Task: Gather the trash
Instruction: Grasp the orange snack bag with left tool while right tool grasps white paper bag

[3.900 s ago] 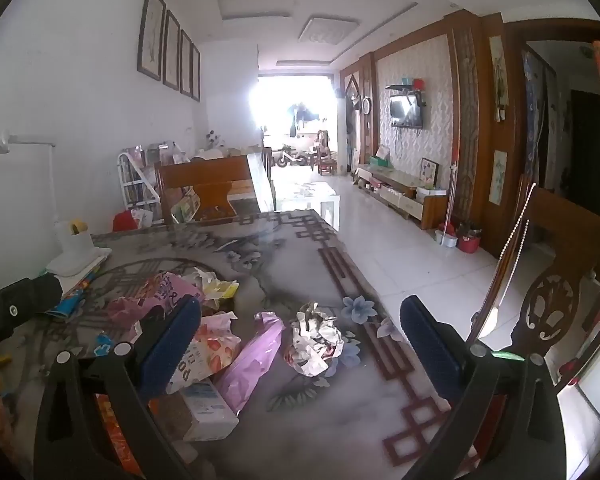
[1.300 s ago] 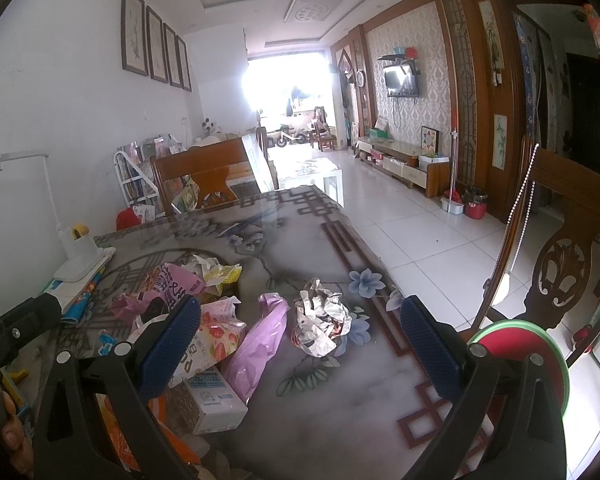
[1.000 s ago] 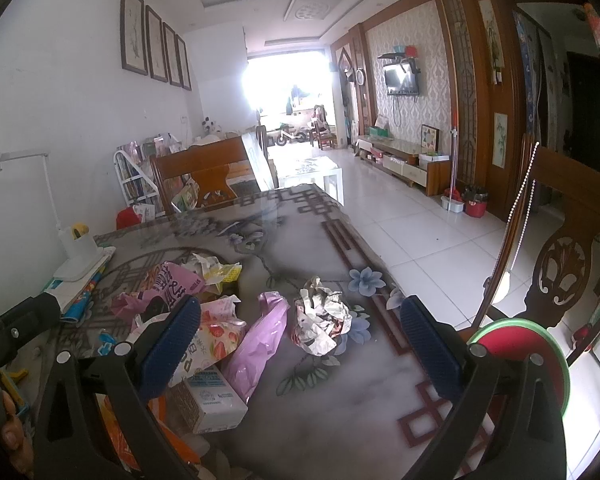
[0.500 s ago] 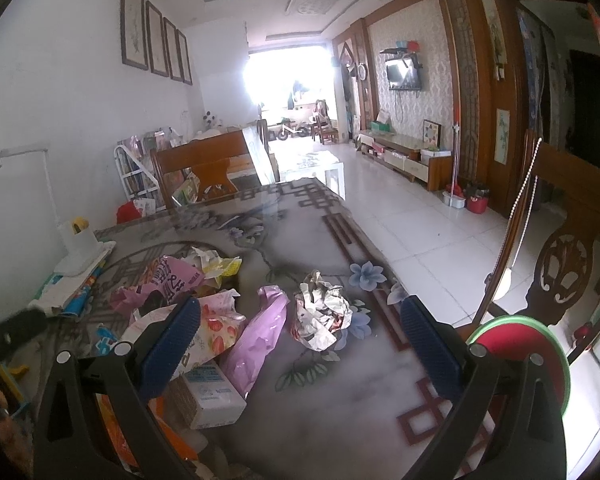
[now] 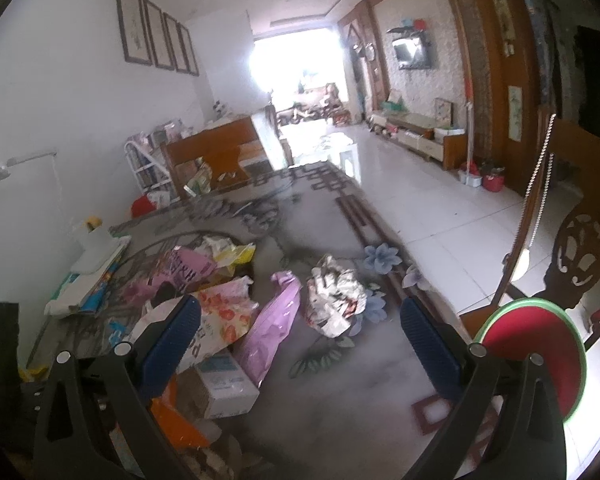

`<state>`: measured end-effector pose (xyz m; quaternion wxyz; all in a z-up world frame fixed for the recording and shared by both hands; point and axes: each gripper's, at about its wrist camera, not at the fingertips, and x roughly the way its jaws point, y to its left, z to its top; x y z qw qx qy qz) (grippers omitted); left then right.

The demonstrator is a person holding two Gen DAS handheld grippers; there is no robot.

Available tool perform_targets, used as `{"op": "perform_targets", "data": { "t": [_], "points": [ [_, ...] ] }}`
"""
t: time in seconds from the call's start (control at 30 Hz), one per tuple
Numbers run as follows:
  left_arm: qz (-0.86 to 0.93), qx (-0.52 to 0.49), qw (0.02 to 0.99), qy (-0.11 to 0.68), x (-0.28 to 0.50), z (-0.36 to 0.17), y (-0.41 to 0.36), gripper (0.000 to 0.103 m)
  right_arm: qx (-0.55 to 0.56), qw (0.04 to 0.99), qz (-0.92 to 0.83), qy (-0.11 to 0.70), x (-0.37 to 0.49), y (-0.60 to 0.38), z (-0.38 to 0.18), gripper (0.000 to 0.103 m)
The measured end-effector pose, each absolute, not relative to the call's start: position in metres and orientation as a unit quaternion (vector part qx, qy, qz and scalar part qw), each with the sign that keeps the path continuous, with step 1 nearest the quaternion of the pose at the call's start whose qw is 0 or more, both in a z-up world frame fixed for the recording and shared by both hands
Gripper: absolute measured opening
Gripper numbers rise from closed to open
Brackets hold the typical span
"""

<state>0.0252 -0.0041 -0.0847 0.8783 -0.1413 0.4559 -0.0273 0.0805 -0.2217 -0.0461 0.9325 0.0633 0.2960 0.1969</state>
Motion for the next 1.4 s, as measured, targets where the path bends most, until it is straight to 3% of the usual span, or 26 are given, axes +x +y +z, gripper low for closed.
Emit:
{"op": "perform_targets", "data": {
  "t": [0.07, 0.17, 0.53, 0.77, 1.07, 1.33, 1.4],
  "points": [
    [-0.031, -0.150, 0.879, 0.452, 0.023, -0.084, -0.003, 0.041, 0.064, 0.927, 0.205, 0.308, 0.084, -0.218, -0.047, 0.096],
    [-0.024, -0.142, 0.887, 0.438, 0.020, -0.075, -0.002, 0.037, 0.070, 0.917, 0.217, 0.327, 0.087, -0.217, -0.050, 0.096],
    [-0.017, -0.157, 0.902, 0.401, 0.016, -0.054, 0.012, 0.037, 0.115, 0.835, 0.295, 0.450, 0.138, -0.184, -0.053, 0.096],
    [-0.017, -0.194, 0.899, 0.392, 0.013, -0.054, 0.026, 0.037, 0.180, 0.734, 0.298, 0.583, 0.184, -0.131, -0.083, 0.079],
    [-0.027, -0.215, 0.894, 0.393, 0.013, -0.056, 0.030, 0.038, 0.190, 0.702, 0.269, 0.631, 0.199, -0.113, -0.110, 0.078],
    [-0.026, -0.214, 0.893, 0.395, 0.015, -0.057, 0.031, 0.038, 0.223, 0.702, 0.286, 0.613, 0.188, -0.135, -0.110, 0.046],
    [-0.025, -0.212, 0.892, 0.398, 0.016, -0.058, 0.030, 0.038, 0.221, 0.706, 0.302, 0.601, 0.181, -0.144, -0.101, 0.044]
  ]
}}
